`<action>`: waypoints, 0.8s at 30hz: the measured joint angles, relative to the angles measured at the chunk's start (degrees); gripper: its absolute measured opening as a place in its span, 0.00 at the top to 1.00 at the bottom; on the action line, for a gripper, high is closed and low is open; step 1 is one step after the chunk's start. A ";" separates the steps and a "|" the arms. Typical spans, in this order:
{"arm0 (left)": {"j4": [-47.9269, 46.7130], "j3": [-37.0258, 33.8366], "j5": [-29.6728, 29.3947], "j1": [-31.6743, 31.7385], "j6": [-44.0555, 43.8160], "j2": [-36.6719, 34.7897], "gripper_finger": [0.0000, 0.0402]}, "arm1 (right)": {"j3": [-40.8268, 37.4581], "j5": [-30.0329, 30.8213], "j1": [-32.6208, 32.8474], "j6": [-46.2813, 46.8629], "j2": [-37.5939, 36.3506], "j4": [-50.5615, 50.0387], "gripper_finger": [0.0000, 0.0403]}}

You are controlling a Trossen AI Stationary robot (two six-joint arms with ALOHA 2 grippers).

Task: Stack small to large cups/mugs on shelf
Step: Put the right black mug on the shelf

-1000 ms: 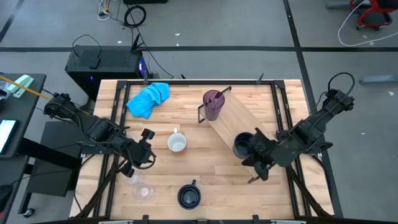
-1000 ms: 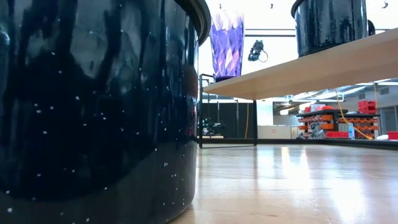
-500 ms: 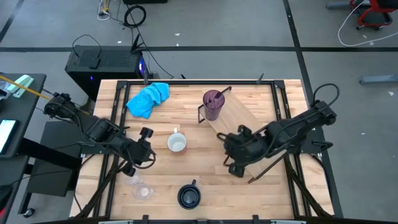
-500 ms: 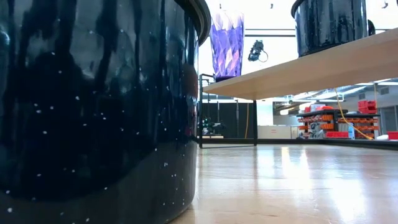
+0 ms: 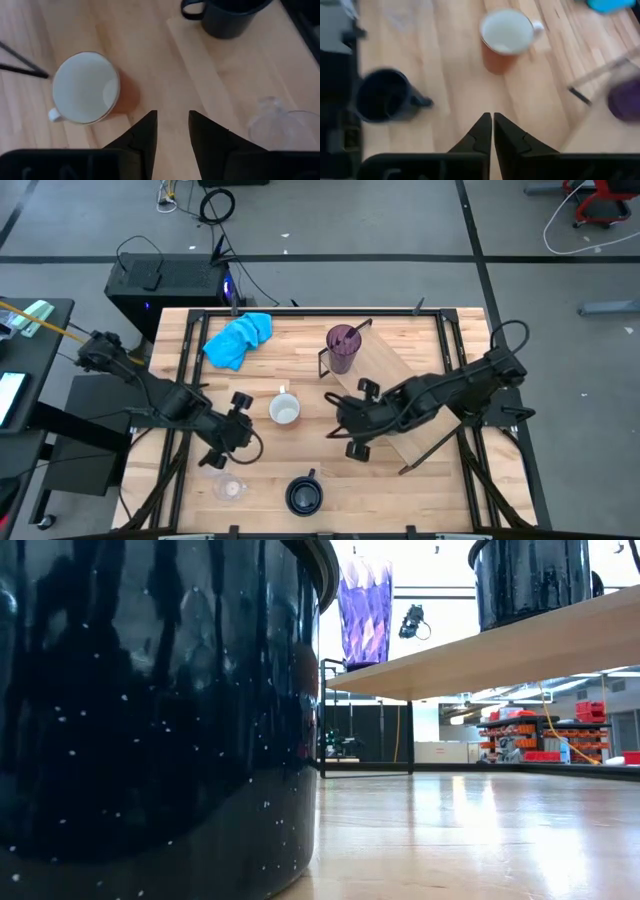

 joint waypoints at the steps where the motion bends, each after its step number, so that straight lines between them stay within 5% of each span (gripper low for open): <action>1: 0.36 0.02 0.58 -0.40 0.53 0.00 0.69 | 0.00 -0.26 0.15 -0.29 0.30 1.08 0.91; 14: 0.01 0.02 1.49 -4.50 0.88 -0.09 0.72 | 0.02 0.18 0.80 -6.34 5.37 6.12 0.79; 24: -0.04 0.02 1.49 -4.75 -1.99 -0.07 0.72 | 0.00 0.20 1.54 3.35 3.94 -9.44 0.79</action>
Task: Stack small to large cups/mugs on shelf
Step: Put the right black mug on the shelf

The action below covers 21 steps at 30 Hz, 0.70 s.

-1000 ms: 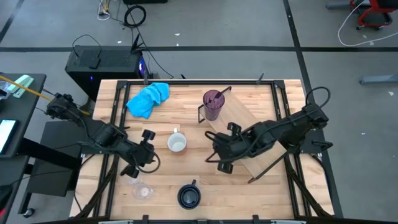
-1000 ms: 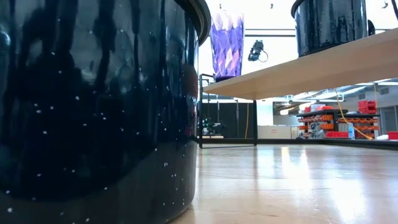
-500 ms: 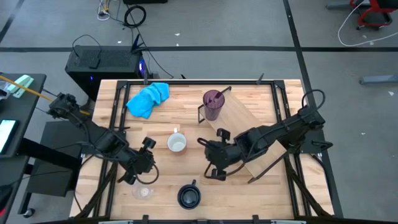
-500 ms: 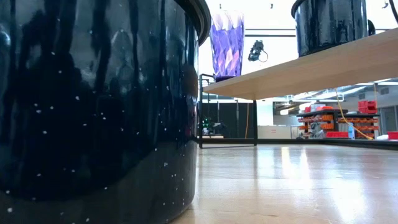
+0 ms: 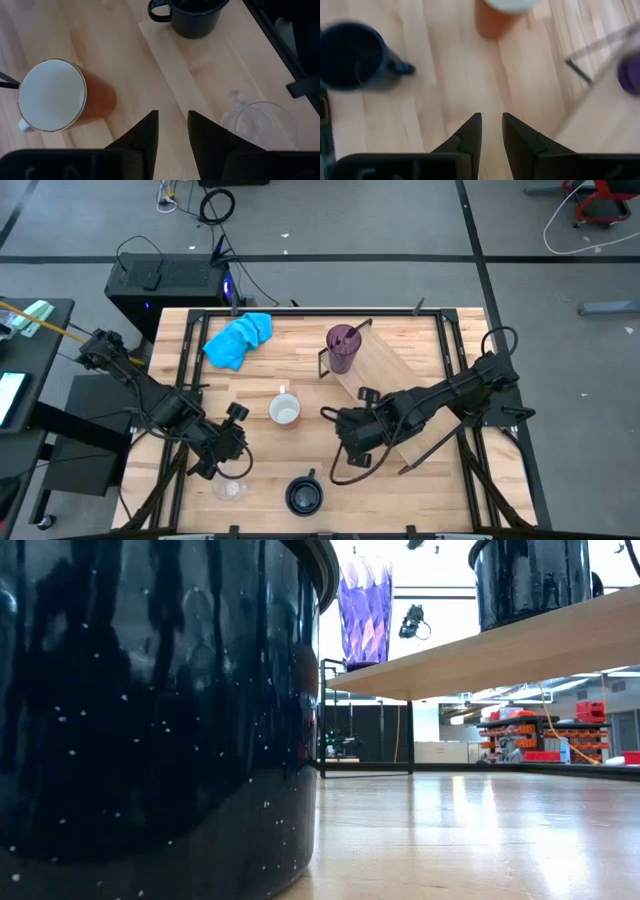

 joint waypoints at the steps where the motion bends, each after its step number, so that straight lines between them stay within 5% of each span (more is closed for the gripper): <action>1: -0.03 0.00 -0.02 0.00 -0.02 0.00 0.72 | 0.00 -0.04 0.23 1.05 -0.20 -1.75 0.79; 21: 0.95 0.00 -0.02 0.00 -1.92 0.00 0.72 | -0.02 -0.16 2.65 2.43 -1.11 -12.52 0.84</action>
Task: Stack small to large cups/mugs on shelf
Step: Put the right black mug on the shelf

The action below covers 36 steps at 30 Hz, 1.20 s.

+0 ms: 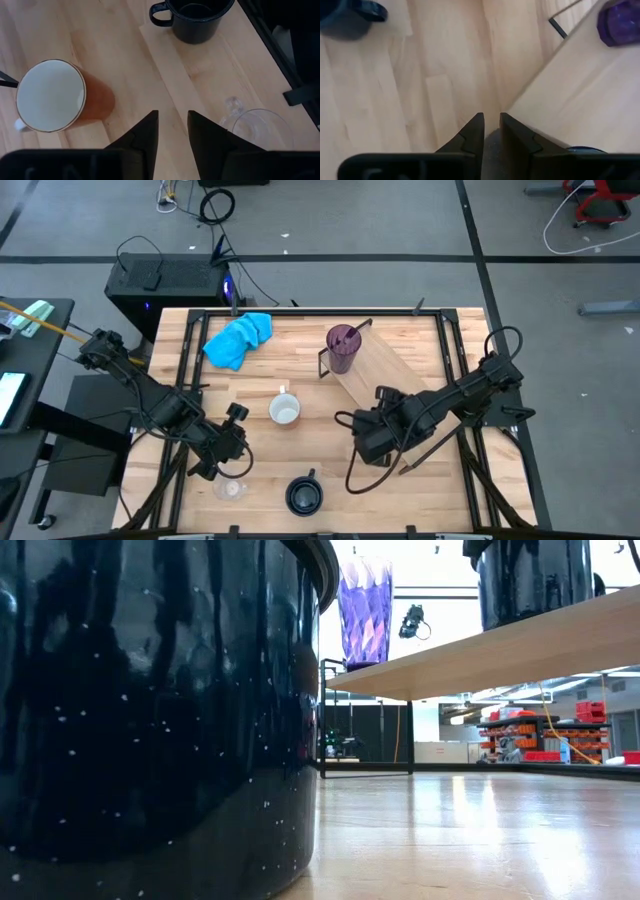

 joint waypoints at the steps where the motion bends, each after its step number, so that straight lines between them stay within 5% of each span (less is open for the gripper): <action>1: 0.00 0.00 0.00 0.00 -0.01 0.00 0.72 | 0.00 0.01 0.00 -0.03 -0.01 -1.00 0.84; 15: 0.10 0.00 -0.07 0.04 -1.04 0.00 0.72 | -0.07 3.34 0.00 -3.71 0.00 -4.43 0.89; 23: 3.31 0.00 -4.89 0.20 -0.04 0.02 0.71 | -0.24 5.15 0.22 -4.83 -1.54 -4.40 0.92; 36: 3.17 0.00 -4.92 0.15 -3.43 0.04 0.72 | -12.89 6.16 2.13 2.77 -11.74 -2.04 0.96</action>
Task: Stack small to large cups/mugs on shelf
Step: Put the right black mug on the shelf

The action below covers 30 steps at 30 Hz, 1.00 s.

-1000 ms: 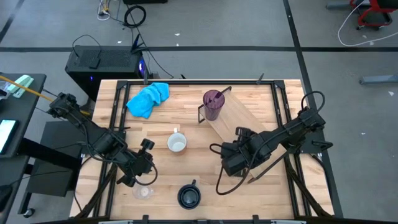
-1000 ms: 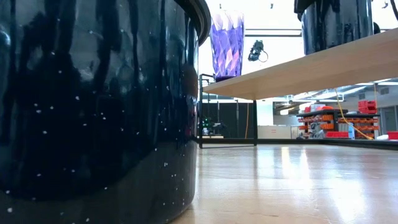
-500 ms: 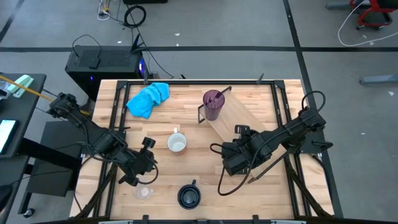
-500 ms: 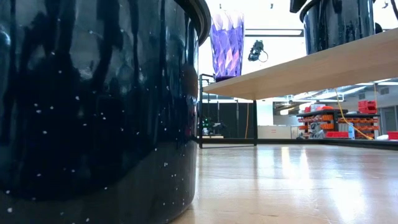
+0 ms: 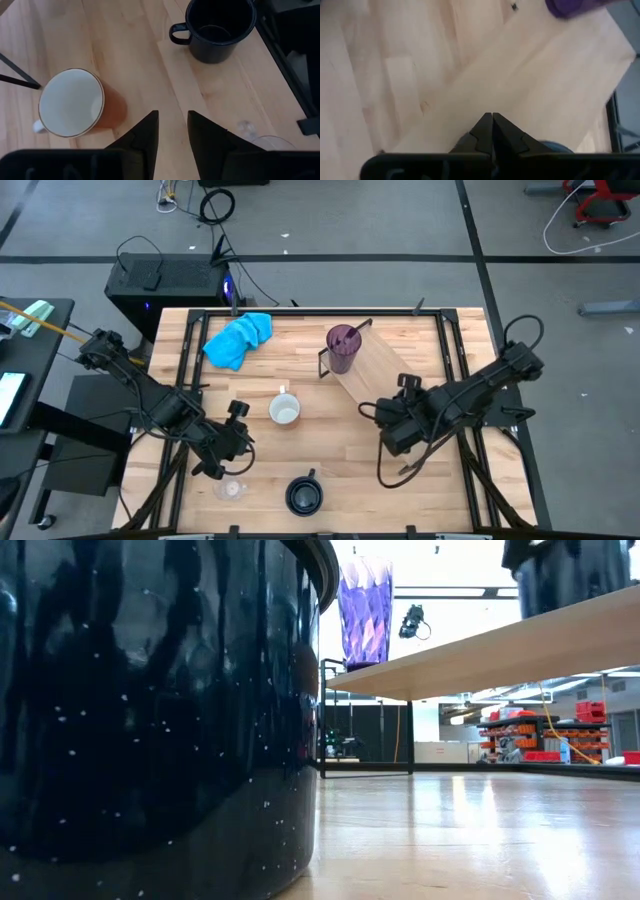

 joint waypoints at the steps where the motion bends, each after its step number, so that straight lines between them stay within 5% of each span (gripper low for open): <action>1: 0.00 0.00 0.00 0.00 0.00 0.00 0.72 | -1.31 -0.08 0.01 0.56 -0.89 0.08 0.96; 11: 0.00 0.00 0.00 0.00 -0.02 0.00 0.72 | -8.76 -0.18 -0.77 1.62 -7.10 11.58 0.97; 23: -0.17 0.00 1.50 -0.02 -0.36 -0.02 0.73 | 0.64 -1.71 -0.40 23.74 -10.32 2.11 0.98; 30: -0.39 0.00 1.53 -0.04 -0.68 -0.01 0.73 | 0.41 -6.07 -0.38 23.41 -10.84 -2.40 0.98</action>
